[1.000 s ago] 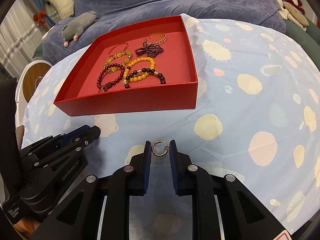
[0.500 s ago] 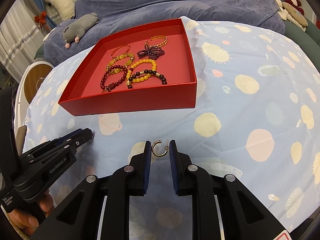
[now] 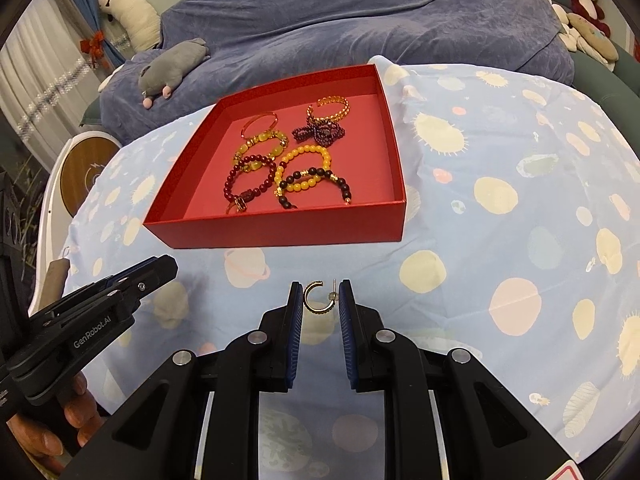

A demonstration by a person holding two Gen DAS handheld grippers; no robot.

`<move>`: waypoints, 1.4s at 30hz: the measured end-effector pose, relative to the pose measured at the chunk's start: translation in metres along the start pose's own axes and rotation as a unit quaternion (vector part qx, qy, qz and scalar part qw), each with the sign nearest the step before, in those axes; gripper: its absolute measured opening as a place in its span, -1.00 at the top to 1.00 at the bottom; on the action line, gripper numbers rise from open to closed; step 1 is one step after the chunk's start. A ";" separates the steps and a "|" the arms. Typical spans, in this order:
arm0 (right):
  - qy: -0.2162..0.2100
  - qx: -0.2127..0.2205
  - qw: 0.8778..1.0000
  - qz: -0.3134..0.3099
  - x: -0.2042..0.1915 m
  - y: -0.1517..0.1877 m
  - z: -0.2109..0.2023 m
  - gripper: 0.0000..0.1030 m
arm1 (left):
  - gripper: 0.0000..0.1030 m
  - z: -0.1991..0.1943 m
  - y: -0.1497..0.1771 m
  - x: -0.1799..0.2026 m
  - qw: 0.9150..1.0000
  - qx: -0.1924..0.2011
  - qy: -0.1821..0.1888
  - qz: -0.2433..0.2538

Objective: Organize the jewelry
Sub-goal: 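Carry both hoop earrings into the red box and open both tools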

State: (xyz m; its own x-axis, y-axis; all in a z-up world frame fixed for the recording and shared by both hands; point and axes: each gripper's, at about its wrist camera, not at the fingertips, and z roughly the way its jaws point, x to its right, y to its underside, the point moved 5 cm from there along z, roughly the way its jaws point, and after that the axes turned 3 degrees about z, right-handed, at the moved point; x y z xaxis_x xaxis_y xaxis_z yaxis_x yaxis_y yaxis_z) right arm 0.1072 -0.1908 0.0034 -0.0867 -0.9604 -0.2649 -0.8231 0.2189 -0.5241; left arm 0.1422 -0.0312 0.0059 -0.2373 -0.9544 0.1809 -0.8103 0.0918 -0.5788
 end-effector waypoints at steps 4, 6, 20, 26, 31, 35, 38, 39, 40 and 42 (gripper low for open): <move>-0.007 0.021 1.000 -0.017 -0.010 -0.020 -0.012 0.67 | 0.67 -0.014 -0.018 0.006 1.000 0.016 0.008 0.007; -0.008 0.031 0.999 -0.027 -0.015 -0.033 -0.015 0.67 | 0.67 -0.017 -0.029 0.009 1.000 0.025 0.011 0.012; -0.005 0.036 0.998 -0.041 -0.018 -0.111 0.035 0.67 | 0.67 0.035 -0.102 0.007 0.999 0.022 -0.009 0.046; 0.004 0.019 0.999 -0.036 -0.013 -0.121 0.069 0.67 | 0.67 0.068 -0.109 0.006 0.998 0.003 -0.022 0.059; 0.013 0.011 0.999 -0.036 -0.008 -0.127 0.089 0.67 | 0.67 0.087 -0.111 -0.001 0.998 -0.008 -0.025 0.055; 0.019 0.006 0.999 -0.034 -0.003 -0.130 0.100 0.67 | 0.67 0.098 -0.112 -0.003 0.998 -0.017 -0.034 0.057; 0.020 0.002 0.999 -0.031 -0.002 -0.131 0.106 0.67 | 0.67 0.104 -0.112 -0.005 0.997 -0.021 -0.041 0.059; 0.021 0.001 0.999 -0.030 -0.002 -0.132 0.107 0.67 | 0.67 0.104 -0.112 -0.006 0.997 -0.022 -0.043 0.059; 0.021 0.000 0.999 -0.028 -0.002 -0.133 0.107 0.66 | 0.67 0.105 -0.112 -0.006 0.997 -0.023 -0.043 0.058; 0.023 0.006 0.999 -0.024 -0.002 -0.134 0.104 0.62 | 0.66 0.103 -0.112 -0.007 0.997 -0.021 -0.050 0.056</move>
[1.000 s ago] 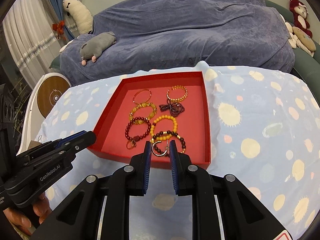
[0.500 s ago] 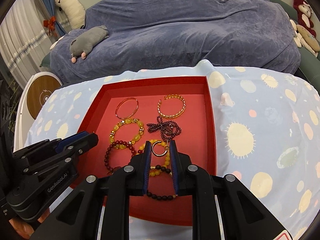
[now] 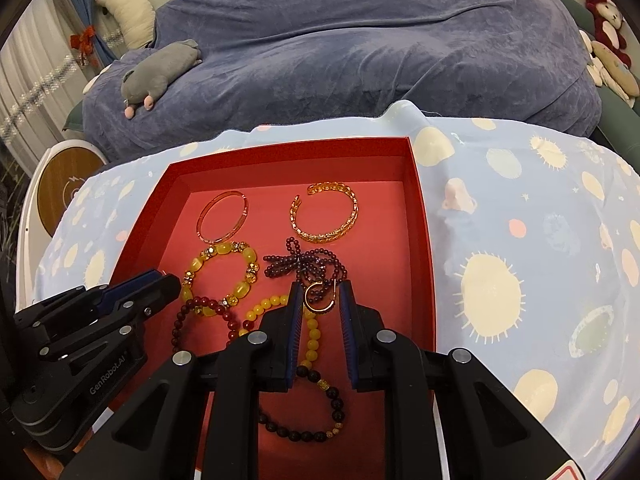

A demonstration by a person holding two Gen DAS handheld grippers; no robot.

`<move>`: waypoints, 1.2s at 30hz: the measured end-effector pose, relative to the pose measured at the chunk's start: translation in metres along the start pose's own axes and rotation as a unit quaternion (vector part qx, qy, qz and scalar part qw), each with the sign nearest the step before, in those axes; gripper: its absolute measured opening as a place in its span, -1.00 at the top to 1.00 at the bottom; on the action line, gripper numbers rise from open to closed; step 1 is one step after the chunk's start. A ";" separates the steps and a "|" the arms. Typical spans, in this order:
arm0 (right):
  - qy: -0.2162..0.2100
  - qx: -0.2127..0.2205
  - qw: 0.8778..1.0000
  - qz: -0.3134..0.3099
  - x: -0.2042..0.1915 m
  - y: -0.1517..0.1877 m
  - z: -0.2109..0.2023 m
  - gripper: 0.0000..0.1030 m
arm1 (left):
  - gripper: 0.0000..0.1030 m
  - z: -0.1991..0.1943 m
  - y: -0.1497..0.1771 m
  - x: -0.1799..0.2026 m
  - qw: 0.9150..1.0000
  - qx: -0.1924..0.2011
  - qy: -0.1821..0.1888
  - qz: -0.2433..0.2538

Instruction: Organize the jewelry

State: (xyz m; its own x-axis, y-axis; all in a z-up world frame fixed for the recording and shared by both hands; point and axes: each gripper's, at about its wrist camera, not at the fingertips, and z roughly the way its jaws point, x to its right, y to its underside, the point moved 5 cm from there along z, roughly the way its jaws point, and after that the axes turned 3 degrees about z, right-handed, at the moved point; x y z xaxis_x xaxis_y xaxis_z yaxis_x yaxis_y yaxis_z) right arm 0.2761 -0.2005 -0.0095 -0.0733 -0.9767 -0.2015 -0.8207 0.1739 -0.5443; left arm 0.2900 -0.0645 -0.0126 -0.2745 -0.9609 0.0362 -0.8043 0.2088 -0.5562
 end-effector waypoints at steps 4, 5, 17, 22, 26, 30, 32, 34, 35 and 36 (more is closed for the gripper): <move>0.005 0.008 1.000 0.005 -0.001 -0.003 -0.012 0.47 | 0.23 -0.010 -0.001 0.002 1.000 0.008 -0.015 0.003; 0.006 0.011 1.000 0.006 -0.001 -0.003 -0.017 0.41 | 0.13 -0.014 -0.002 0.003 1.000 0.010 -0.016 0.004; 0.006 0.050 0.999 0.013 -0.011 0.020 -0.093 0.01 | -0.18 -0.082 0.013 0.016 0.999 0.035 -0.023 0.008; 0.019 0.062 0.998 0.000 -0.016 0.043 -0.119 -0.05 | -0.25 -0.108 0.035 0.019 0.999 0.040 -0.028 0.006; 0.024 0.058 0.998 -0.011 -0.018 0.064 -0.132 -0.10 | -0.28 -0.120 0.055 0.020 0.999 0.036 -0.027 0.004; 0.026 0.047 0.998 -0.012 -0.018 0.083 -0.138 -0.14 | -0.29 -0.128 0.074 0.021 0.999 0.031 -0.030 0.000; 0.028 0.044 0.999 -0.010 -0.017 0.092 -0.139 -0.20 | -0.29 -0.130 0.082 0.021 0.999 0.027 -0.030 -0.002; 0.030 0.043 0.999 -0.008 -0.016 0.100 -0.140 -0.25 | -0.30 -0.131 0.089 0.021 0.999 0.026 -0.031 -0.003; 0.030 0.042 0.999 -0.007 -0.015 0.104 -0.140 -0.28 | -0.30 -0.131 0.092 0.021 0.999 0.025 -0.032 -0.003; 0.030 0.041 0.999 -0.006 -0.015 0.107 -0.140 -0.28 | -0.31 -0.131 0.094 0.021 0.999 0.024 -0.032 -0.004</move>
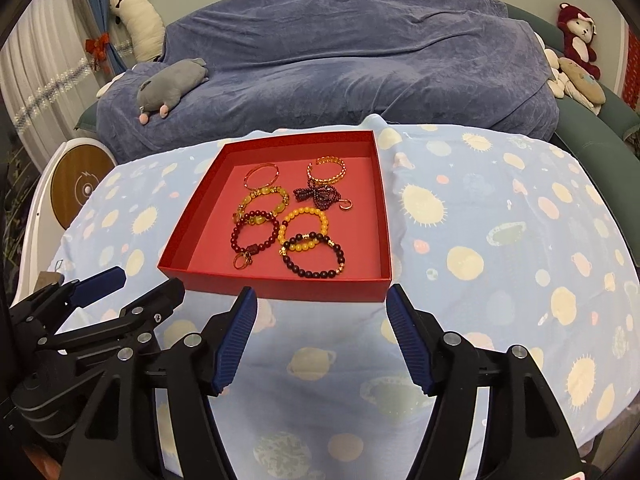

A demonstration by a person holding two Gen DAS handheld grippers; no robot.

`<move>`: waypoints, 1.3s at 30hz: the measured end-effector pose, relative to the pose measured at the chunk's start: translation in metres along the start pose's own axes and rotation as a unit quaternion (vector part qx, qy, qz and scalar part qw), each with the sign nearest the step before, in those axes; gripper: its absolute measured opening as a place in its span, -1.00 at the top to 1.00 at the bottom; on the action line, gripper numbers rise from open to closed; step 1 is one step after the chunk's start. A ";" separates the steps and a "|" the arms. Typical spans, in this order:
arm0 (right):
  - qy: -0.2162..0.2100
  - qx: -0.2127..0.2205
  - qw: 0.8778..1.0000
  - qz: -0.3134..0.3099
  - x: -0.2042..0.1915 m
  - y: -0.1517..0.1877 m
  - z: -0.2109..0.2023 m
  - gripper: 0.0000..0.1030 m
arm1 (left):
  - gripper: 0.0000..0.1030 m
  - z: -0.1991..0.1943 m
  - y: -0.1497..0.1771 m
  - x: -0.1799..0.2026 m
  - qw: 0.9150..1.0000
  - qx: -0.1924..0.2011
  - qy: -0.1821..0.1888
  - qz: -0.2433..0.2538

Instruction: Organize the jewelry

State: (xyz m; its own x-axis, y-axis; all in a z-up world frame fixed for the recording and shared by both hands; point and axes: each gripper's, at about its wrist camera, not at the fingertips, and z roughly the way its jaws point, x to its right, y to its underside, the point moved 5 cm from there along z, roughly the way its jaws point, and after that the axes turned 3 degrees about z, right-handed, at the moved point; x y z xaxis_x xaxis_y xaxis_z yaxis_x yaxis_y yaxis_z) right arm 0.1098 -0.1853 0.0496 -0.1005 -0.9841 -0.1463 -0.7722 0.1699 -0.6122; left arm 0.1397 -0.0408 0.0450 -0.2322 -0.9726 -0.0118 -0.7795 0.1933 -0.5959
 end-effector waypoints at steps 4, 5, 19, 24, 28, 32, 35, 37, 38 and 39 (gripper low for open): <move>0.009 0.003 1.000 0.007 0.004 0.007 -0.001 -0.54 | -0.34 -0.001 0.007 -0.001 1.000 -0.001 -0.009 -0.002; 0.011 0.004 1.000 0.011 0.006 0.007 -0.001 -0.64 | -0.42 0.000 0.008 -0.003 1.000 -0.002 -0.011 -0.006; 0.032 -0.002 0.999 0.015 0.015 0.016 0.002 -0.87 | -0.84 0.002 0.020 -0.012 0.999 -0.007 -0.045 -0.008; 0.036 -0.004 0.999 0.013 0.014 0.020 0.002 -0.87 | -0.84 0.003 0.024 -0.012 0.999 -0.008 -0.049 -0.007; 0.037 -0.004 0.999 0.014 0.013 0.021 0.003 -0.87 | -0.84 0.003 0.025 -0.012 0.999 -0.010 -0.051 -0.008; 0.037 -0.003 0.999 0.015 0.013 0.022 0.003 -0.87 | -0.84 0.003 0.026 -0.013 0.999 -0.010 -0.053 -0.006; 0.039 -0.003 0.999 0.014 0.012 0.022 0.003 -0.87 | -0.84 0.002 0.026 -0.013 0.998 -0.010 -0.054 -0.007; 0.039 -0.003 0.999 0.014 0.012 0.023 0.003 -0.87 | -0.84 0.003 0.026 -0.013 0.998 -0.011 -0.055 -0.007; 0.039 -0.003 0.999 0.014 0.012 0.023 0.003 -0.87 | -0.84 0.003 0.026 -0.013 0.998 -0.011 -0.056 -0.007; 0.039 -0.003 0.999 0.014 0.012 0.022 0.003 -0.87 | -0.84 0.003 0.026 -0.013 0.998 -0.011 -0.056 -0.007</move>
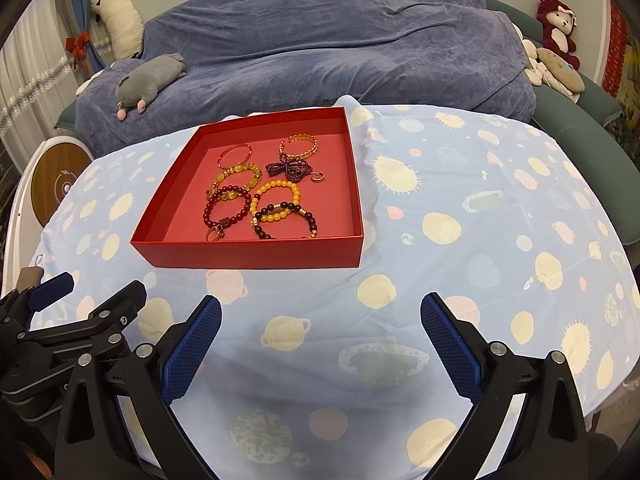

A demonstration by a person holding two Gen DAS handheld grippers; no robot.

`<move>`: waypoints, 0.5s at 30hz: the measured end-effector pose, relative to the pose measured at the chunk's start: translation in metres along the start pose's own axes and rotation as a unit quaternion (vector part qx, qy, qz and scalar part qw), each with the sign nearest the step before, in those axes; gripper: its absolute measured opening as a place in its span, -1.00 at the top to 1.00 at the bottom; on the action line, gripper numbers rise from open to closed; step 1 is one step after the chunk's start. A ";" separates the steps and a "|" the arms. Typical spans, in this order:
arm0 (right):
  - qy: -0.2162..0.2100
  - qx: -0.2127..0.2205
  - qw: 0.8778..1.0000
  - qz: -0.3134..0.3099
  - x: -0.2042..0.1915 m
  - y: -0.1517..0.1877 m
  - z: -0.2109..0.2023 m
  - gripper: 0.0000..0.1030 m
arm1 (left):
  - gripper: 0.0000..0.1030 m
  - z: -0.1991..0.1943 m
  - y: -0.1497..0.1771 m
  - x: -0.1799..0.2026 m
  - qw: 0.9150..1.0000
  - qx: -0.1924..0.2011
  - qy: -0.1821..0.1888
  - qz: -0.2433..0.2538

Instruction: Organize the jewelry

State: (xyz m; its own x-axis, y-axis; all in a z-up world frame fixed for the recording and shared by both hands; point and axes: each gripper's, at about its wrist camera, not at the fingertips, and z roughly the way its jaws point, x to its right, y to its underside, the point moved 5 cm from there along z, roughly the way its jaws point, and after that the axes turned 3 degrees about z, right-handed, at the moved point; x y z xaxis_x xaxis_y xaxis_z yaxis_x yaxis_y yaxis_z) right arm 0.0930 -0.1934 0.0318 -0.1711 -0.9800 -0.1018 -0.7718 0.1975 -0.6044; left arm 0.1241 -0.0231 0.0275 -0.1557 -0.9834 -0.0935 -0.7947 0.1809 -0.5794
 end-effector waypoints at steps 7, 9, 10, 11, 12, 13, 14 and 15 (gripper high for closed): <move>0.002 0.002 1.000 -0.003 0.000 0.000 0.000 -0.87 | -0.84 0.001 0.000 -0.002 1.000 -0.001 -0.003 -0.002; 0.003 0.003 1.000 -0.005 0.000 0.000 0.000 -0.87 | -0.84 0.001 0.000 -0.003 1.000 -0.001 -0.004 -0.002; 0.004 0.004 1.000 -0.006 0.000 -0.001 0.000 -0.87 | -0.84 0.001 0.000 -0.002 1.000 -0.002 -0.004 -0.002; 0.005 0.005 1.000 -0.007 -0.001 -0.001 -0.001 -0.87 | -0.84 0.001 0.000 -0.002 1.000 -0.002 -0.003 -0.002; 0.006 0.006 1.000 -0.009 -0.001 -0.001 -0.001 -0.87 | -0.84 0.001 0.000 -0.003 1.000 -0.003 -0.003 -0.003; 0.006 0.006 1.000 -0.010 -0.001 -0.001 -0.001 -0.87 | -0.84 0.001 0.000 -0.003 1.000 -0.003 -0.003 -0.003; 0.006 0.006 1.000 -0.010 -0.002 -0.001 -0.001 -0.87 | -0.84 0.001 0.000 -0.004 1.000 -0.003 -0.003 -0.004; 0.005 0.006 1.000 -0.010 -0.002 -0.001 -0.001 -0.87 | -0.84 0.000 0.000 -0.004 1.000 -0.003 -0.004 -0.004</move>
State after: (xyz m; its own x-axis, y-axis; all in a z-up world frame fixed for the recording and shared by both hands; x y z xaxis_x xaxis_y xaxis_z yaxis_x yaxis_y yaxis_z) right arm 0.0937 -0.1915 0.0338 -0.1624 -0.9834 -0.0809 -0.7679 0.1775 -0.6155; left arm 0.1246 -0.0188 0.0272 -0.1447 -0.9849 -0.0949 -0.7991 0.1729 -0.5758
